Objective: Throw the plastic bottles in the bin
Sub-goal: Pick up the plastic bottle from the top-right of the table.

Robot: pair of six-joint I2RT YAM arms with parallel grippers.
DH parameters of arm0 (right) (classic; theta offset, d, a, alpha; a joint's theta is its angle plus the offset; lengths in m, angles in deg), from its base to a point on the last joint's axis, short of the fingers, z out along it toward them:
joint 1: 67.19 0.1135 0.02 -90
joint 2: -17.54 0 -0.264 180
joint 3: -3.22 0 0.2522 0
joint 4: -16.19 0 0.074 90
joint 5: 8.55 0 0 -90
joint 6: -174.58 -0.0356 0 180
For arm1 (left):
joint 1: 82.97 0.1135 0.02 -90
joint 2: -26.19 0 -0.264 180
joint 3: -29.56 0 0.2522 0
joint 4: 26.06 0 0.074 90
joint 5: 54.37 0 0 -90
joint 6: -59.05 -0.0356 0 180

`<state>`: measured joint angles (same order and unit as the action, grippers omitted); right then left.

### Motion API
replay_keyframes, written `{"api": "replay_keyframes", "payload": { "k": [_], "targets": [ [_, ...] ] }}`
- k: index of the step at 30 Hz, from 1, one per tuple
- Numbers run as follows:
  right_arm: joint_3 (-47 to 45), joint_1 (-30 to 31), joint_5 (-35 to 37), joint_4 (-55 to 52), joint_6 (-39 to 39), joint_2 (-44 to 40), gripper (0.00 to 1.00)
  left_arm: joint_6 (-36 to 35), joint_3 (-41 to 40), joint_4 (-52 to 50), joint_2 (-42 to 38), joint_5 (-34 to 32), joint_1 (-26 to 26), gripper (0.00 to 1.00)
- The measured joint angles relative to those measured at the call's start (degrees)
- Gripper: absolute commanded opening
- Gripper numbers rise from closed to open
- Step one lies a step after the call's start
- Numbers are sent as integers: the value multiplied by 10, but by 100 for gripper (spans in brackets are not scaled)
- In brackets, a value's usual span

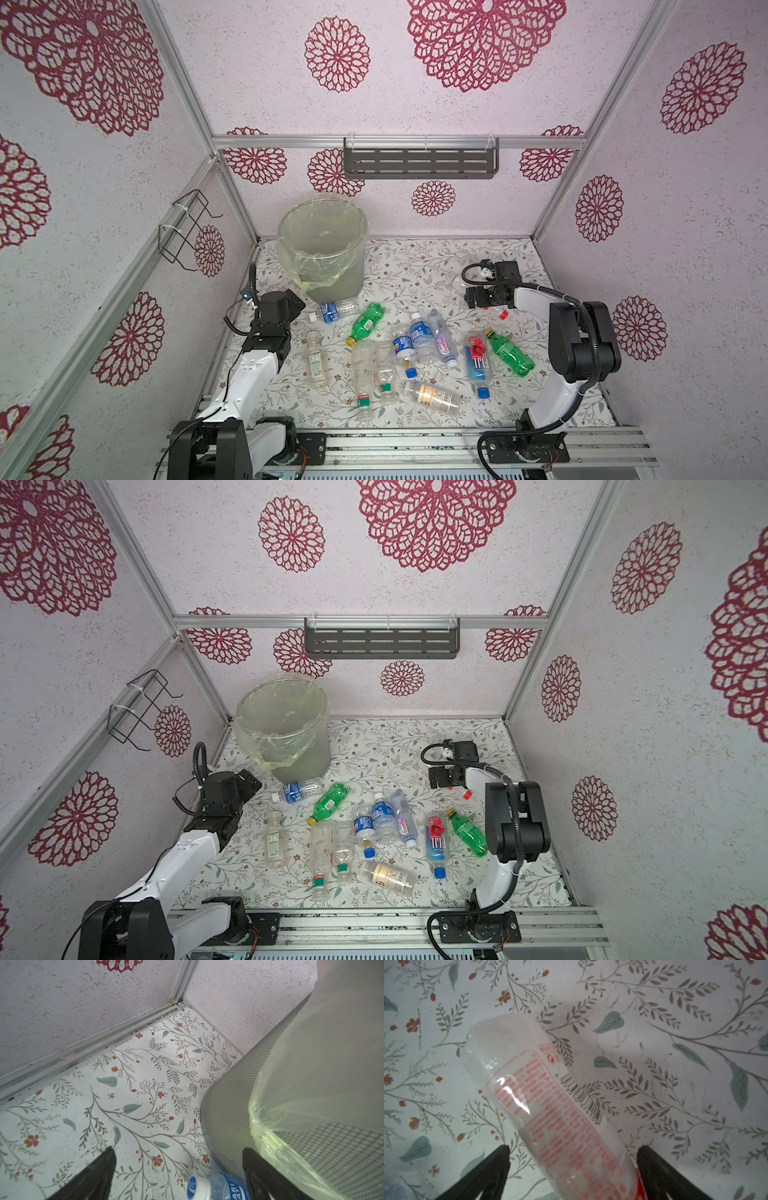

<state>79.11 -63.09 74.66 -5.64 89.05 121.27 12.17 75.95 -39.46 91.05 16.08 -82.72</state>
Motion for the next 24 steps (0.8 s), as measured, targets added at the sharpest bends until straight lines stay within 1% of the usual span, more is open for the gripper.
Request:
{"api": "replay_keyframes", "payload": {
  "k": [5,16,23,24],
  "targets": [
    [2,1,6,-9,2,1,92,0,0,9,1,-1,0,97],
    [7,2,5,-9,7,1,75,0,0,20,8,-4,0,97],
    [24,2,5,-10,7,25,70,-2,0,20,16,-4,0,97],
    [27,2,5,-10,9,30,68,-2,0,20,16,-4,0,97]
  ]
}}
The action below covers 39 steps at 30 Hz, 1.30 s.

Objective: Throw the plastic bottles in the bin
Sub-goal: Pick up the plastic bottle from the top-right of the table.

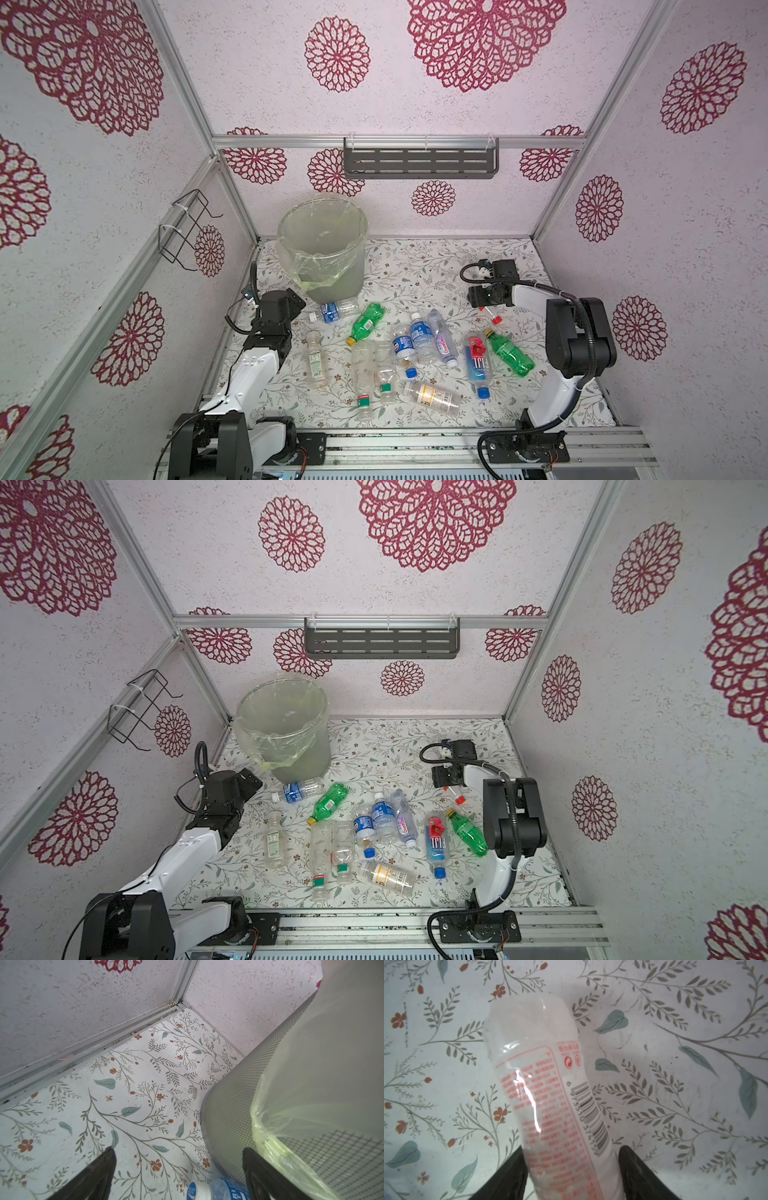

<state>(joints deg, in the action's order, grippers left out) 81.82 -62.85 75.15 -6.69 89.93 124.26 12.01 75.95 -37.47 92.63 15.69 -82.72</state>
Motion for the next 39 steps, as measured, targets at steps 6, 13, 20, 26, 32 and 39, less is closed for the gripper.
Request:
{"api": "replay_keyframes", "payload": {
  "k": [6,13,20,26,32,39],
  "targets": [
    [21,0,2,-9,3,17,60,0,0,0,0,0,0,97],
    [50,0,4,-10,0,16,49,0,0,0,0,0,0,97],
    [50,5,-17,-9,-24,-40,49,2,0,-1,0,0,0,97],
    [55,14,-70,16,-65,-109,49,7,0,-1,0,0,0,97],
    [61,33,-121,37,-111,-137,48,11,0,-1,0,1,0,97],
    [80,67,-146,54,-161,-159,48,13,0,-2,-1,2,0,97]
  ]
}}
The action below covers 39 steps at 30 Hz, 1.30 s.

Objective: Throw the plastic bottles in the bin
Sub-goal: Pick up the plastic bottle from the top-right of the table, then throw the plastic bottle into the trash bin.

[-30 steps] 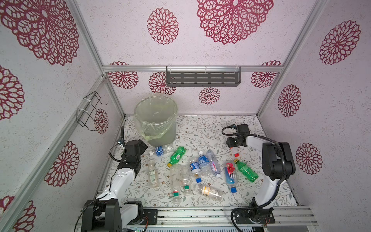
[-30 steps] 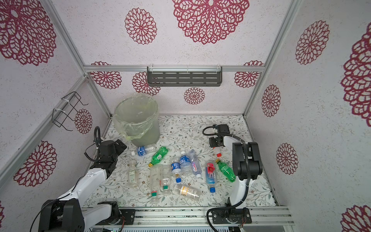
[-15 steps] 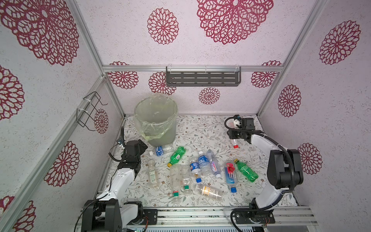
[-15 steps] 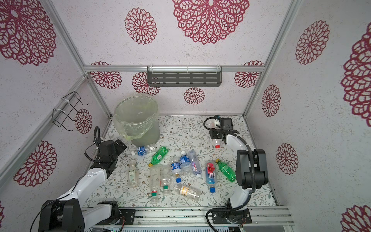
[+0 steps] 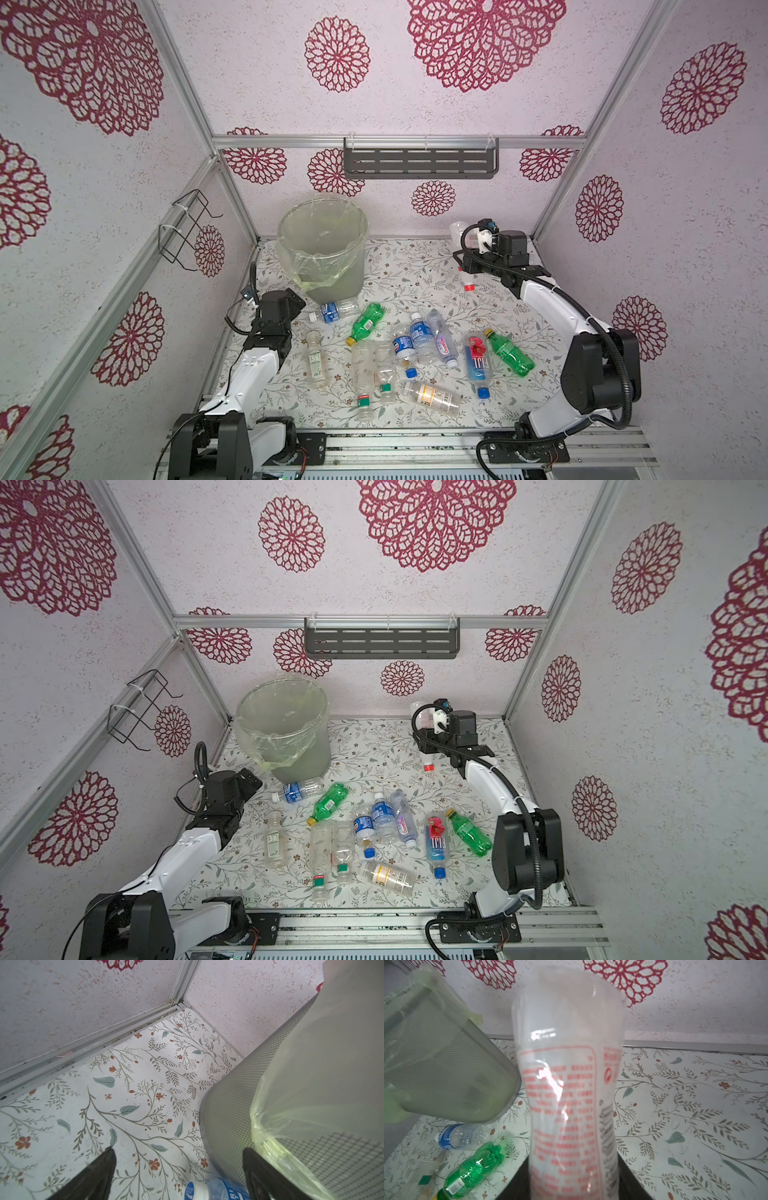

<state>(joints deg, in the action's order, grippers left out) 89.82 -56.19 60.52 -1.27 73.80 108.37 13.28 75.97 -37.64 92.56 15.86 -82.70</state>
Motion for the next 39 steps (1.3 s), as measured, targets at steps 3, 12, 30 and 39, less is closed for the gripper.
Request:
{"api": "replay_keyframes", "payload": {
  "k": [3,12,30,39],
  "targets": [
    [10,11,-7,20,-25,-8,46,0,0,-1,0,0,0,97],
    [27,30,-31,83,-109,-16,45,-5,0,-11,-12,0,0,97],
    [181,88,-66,144,-182,42,43,-9,-7,-59,-86,21,0,97],
    [268,117,-74,150,-193,104,43,7,-29,-82,-97,54,0,97]
  ]
}}
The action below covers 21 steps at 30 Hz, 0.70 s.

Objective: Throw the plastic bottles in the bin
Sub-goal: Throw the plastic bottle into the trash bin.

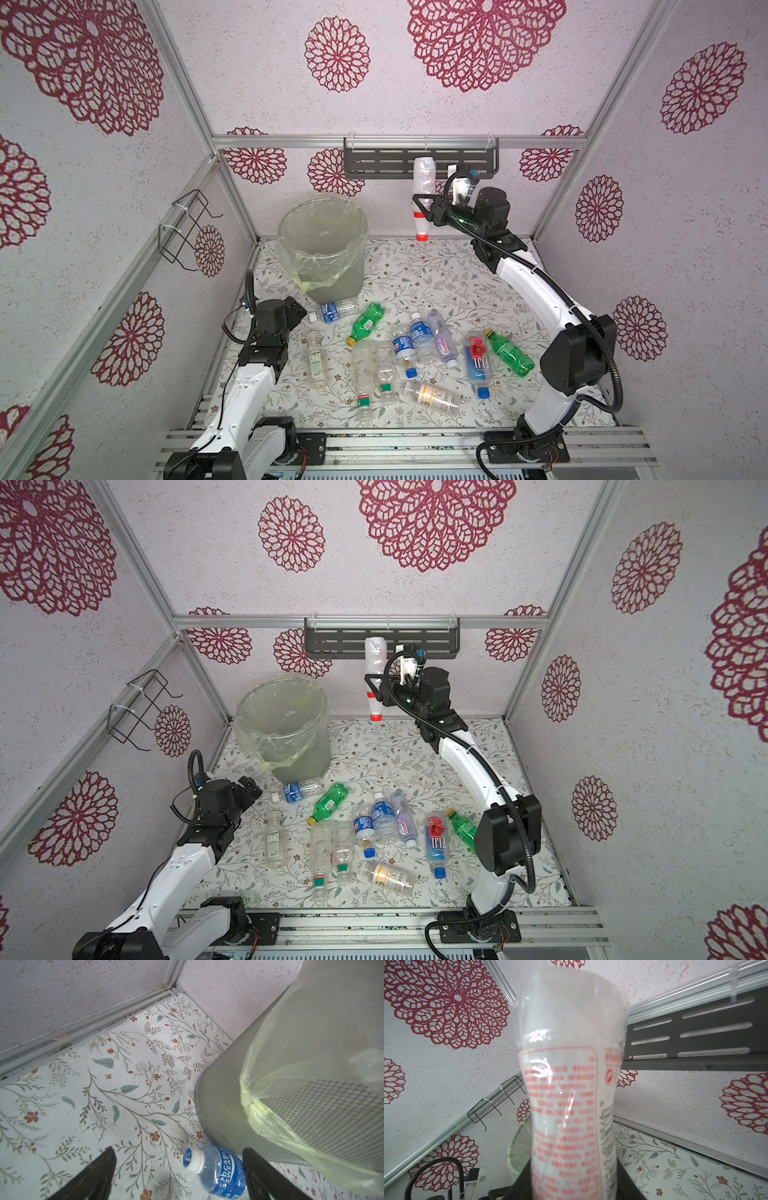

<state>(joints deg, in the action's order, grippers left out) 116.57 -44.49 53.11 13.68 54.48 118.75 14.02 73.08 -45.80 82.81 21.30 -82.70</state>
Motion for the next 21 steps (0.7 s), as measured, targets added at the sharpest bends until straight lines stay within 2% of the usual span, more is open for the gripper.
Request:
{"api": "replay_keyframes", "payload": {
  "k": [16,21],
  "targets": [
    [-9,15,3,5,15,3,43,12,-23,-50,-47,23,0,97],
    [59,46,6,-7,21,37,43,12,-42,-73,-95,20,0,97]
  ]
}}
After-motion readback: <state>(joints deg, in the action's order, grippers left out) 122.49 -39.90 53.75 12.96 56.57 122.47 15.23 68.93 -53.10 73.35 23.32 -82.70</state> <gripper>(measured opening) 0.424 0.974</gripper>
